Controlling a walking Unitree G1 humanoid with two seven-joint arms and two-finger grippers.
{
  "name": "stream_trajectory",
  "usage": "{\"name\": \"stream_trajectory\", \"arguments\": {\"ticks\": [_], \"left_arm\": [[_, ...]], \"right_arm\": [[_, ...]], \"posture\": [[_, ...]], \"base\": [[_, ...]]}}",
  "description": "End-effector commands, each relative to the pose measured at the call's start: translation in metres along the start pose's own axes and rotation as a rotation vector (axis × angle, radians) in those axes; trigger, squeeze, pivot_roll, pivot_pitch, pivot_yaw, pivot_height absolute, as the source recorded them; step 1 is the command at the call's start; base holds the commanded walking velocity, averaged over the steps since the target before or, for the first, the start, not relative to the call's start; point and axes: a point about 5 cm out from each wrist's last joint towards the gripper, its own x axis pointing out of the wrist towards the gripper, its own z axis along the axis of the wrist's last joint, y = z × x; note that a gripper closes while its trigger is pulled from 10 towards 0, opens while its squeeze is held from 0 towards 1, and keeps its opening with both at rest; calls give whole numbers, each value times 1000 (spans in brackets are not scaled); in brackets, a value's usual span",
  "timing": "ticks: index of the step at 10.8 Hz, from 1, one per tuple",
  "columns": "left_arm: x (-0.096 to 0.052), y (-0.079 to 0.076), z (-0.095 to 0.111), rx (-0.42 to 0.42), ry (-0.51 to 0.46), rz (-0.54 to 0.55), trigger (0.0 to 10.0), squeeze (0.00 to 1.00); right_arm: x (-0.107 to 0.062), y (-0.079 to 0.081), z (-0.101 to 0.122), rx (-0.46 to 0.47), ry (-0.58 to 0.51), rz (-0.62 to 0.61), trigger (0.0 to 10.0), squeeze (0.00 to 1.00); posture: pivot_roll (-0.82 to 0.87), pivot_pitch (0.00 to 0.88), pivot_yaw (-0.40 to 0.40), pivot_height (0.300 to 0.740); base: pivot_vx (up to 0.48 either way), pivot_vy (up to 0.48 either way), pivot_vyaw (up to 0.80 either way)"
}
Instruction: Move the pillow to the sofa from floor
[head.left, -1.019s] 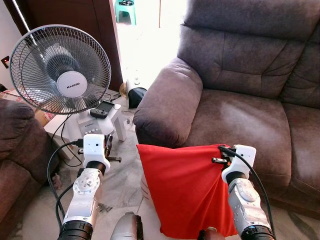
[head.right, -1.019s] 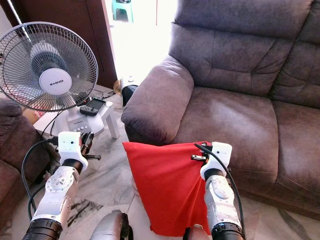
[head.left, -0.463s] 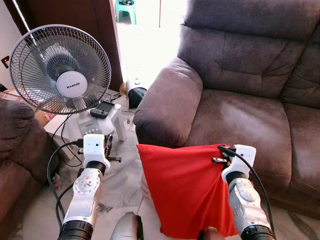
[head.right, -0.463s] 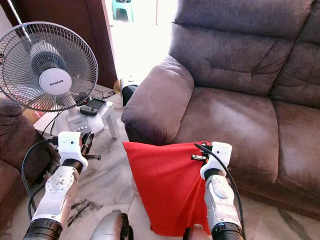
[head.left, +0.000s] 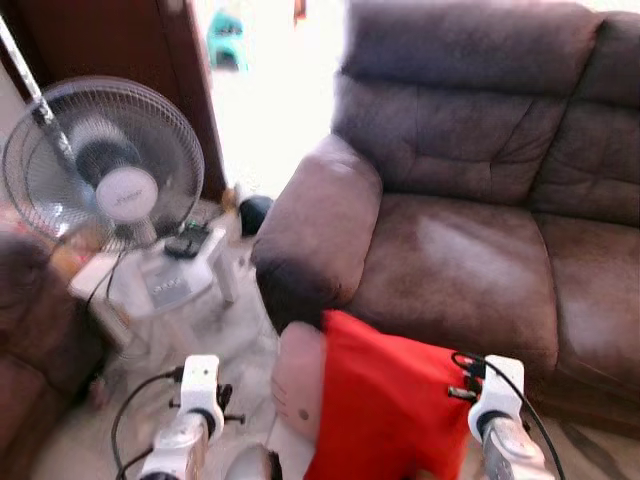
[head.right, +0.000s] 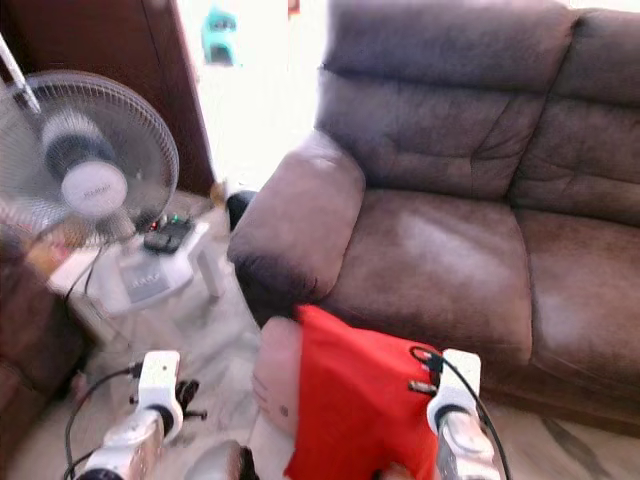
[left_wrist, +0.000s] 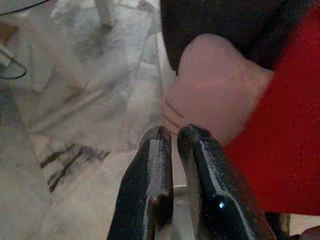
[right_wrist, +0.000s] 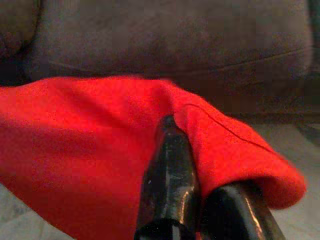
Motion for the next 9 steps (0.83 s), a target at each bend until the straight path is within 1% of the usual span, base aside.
{"name": "stream_trajectory", "arguments": {"ticks": [1,3,4,6,9], "left_arm": [[-2,2,-5,-15,7,5,10000,0],[0,7,1,-32,-25,15,10000,0],[1,10,2,-39,-26,33,10000,0],[0,12,1,-58,-15,45,10000,0],[-1,14,-6,-58,14,58,10000,0]], "right_arm": [[3,-1,14,7,-50,-7,10000,0],[5,-6,16,14,-58,-22,10000,0],[4,-6,13,11,-49,-23,10000,0],[3,-8,8,17,-33,-32,10000,0],[0,-7,-4,22,19,-34,10000,0]], "posture": [[83,0,0,693],[80,0,0,693],[82,0,-41,693],[77,0,-42,693],[75,0,-43,693]], "base": [[0,0,0],[0,0,0],[0,0,0],[0,0,0],[0,0,0]]}}
